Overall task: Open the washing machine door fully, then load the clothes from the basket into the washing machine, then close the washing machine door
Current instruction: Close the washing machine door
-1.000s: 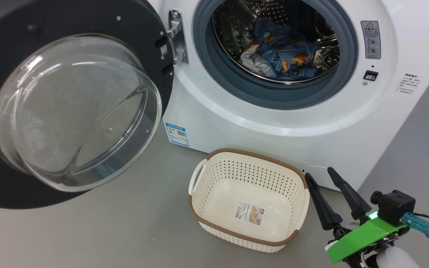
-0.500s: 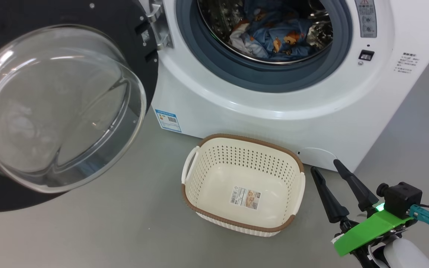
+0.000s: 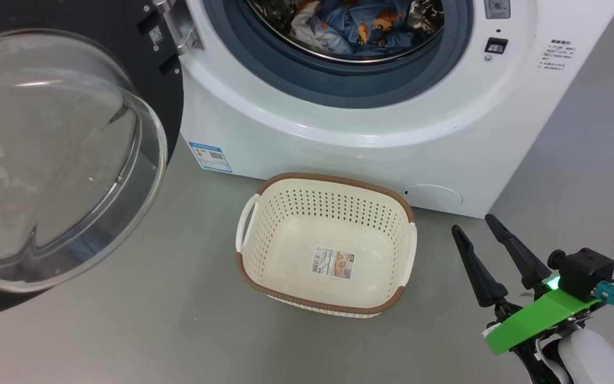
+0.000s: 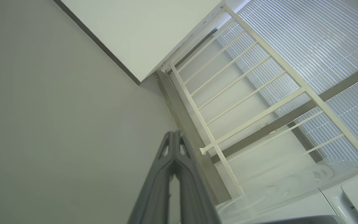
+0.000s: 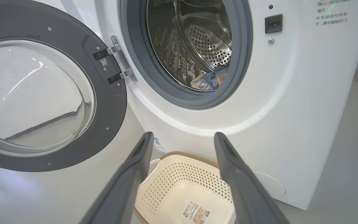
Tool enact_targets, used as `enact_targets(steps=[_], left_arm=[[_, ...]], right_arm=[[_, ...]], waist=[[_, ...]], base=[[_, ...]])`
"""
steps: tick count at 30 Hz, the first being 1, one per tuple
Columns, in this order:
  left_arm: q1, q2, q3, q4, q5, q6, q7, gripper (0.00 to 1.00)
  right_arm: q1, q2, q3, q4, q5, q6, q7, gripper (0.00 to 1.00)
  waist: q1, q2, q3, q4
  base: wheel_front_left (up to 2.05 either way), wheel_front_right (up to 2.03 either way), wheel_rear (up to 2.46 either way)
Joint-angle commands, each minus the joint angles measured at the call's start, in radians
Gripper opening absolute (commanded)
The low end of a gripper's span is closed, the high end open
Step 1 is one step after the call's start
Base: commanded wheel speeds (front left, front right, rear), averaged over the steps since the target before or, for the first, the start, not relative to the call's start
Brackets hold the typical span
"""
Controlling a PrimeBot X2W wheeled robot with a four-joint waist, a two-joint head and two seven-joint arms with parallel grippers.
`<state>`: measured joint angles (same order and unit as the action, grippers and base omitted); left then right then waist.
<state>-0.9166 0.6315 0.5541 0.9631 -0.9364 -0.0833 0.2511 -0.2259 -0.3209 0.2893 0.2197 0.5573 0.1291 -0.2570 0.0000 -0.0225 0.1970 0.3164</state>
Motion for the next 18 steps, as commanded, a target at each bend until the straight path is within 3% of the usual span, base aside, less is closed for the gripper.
enact_targets(steps=[1, 6, 18], left_arm=[[-0.016, 0.085, 0.013, -0.009, -0.012, 0.009, 0.014, 0.00], [-0.036, 0.098, -0.007, 0.051, -0.012, 0.027, 0.079, 0.00], [-0.044, 0.088, -0.075, 0.111, -0.020, -0.001, 0.296, 0.00]], right_arm=[[-0.008, -0.009, 0.016, -0.027, -0.002, 0.002, -0.005, 1.00], [-0.008, -0.002, 0.014, -0.032, -0.005, 0.002, -0.005, 1.00], [-0.005, 0.008, 0.012, -0.027, -0.005, 0.002, -0.005, 1.00]], waist=[[0.0000, 0.0000, 0.003, -0.003], [0.0000, 0.0000, 0.002, 0.003], [0.0000, 0.0000, -0.018, 0.026]], base=[[0.00, 0.00, 0.00], [0.00, 0.00, 0.00], [0.00, 0.00, 0.00]])
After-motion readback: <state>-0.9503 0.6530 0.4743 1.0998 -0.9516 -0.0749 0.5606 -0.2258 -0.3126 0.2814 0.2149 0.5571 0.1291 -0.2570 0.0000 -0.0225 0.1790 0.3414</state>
